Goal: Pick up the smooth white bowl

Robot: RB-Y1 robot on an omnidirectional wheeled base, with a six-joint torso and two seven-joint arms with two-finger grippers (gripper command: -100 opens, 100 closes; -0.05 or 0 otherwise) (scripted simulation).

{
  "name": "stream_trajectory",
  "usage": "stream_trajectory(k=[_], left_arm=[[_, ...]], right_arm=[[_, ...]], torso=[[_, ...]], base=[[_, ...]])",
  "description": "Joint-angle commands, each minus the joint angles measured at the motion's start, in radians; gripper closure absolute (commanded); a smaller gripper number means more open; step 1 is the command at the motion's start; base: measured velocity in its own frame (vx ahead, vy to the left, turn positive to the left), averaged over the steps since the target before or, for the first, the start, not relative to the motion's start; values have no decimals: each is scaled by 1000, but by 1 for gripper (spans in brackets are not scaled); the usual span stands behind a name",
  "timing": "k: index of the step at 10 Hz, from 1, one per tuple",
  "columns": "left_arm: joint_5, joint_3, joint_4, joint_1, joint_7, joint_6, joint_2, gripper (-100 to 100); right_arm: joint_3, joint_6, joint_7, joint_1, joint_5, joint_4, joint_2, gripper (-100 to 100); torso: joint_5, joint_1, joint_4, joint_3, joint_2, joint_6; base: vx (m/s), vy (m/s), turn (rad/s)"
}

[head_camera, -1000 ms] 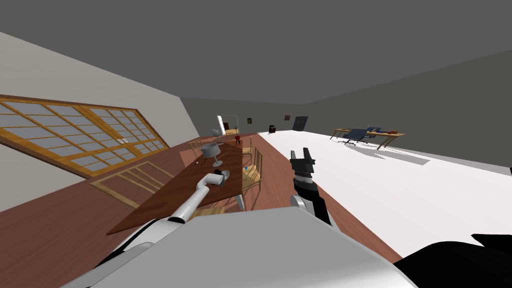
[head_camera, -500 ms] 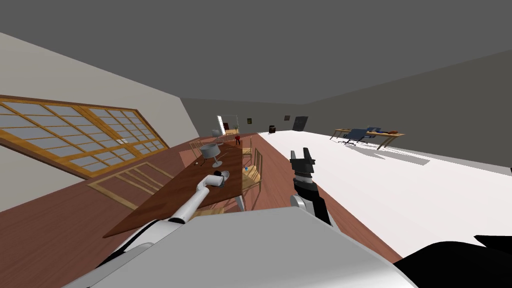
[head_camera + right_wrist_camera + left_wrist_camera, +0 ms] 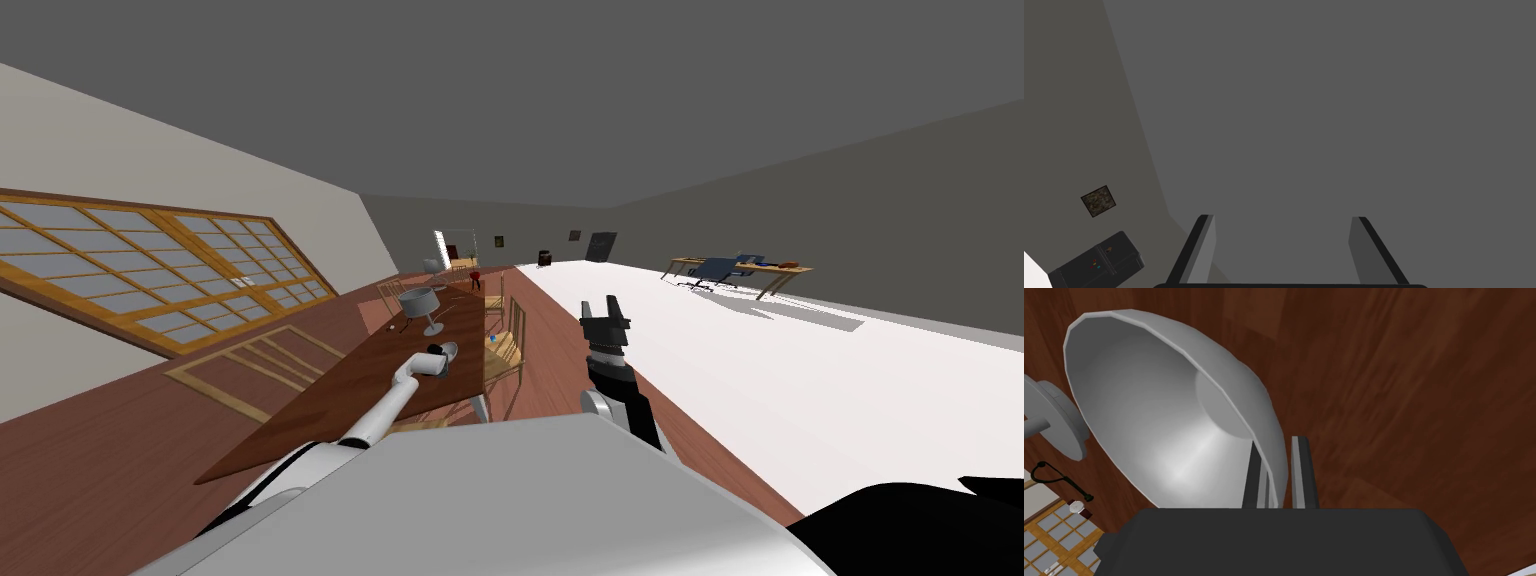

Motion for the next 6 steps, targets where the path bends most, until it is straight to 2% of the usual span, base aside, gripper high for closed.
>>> stream_trajectory(k=[1, 3, 4, 5, 6], left_arm=[[0, 0, 0, 0, 0, 0, 0, 100], [0, 1, 0, -1, 1, 0, 0, 100], [1, 1, 0, 0, 1, 0, 0, 0], [6, -8, -27, -8, 11, 30, 11, 100], [9, -12, -41, -10, 17, 46, 16, 100]], right_arm=[[0, 0, 0, 0, 0, 0, 0, 0], [0, 0, 0, 0, 0, 0, 0, 0], [0, 0, 0, 0, 0, 0, 0, 0], [0, 0, 0, 0, 0, 0, 0, 0], [0, 0, 0, 0, 0, 0, 0, 0]], torso=[[0, 0, 0, 0, 0, 0], [0, 0, 0, 0, 0, 0], [0, 0, 0, 0, 0, 0], [0, -1, 0, 0, 1, 0], [-1, -1, 0, 2, 3, 0]], base=[[0, 0, 0], [0, 0, 0], [0, 0, 0], [-45, -2, -4], [-74, 1, -11]])
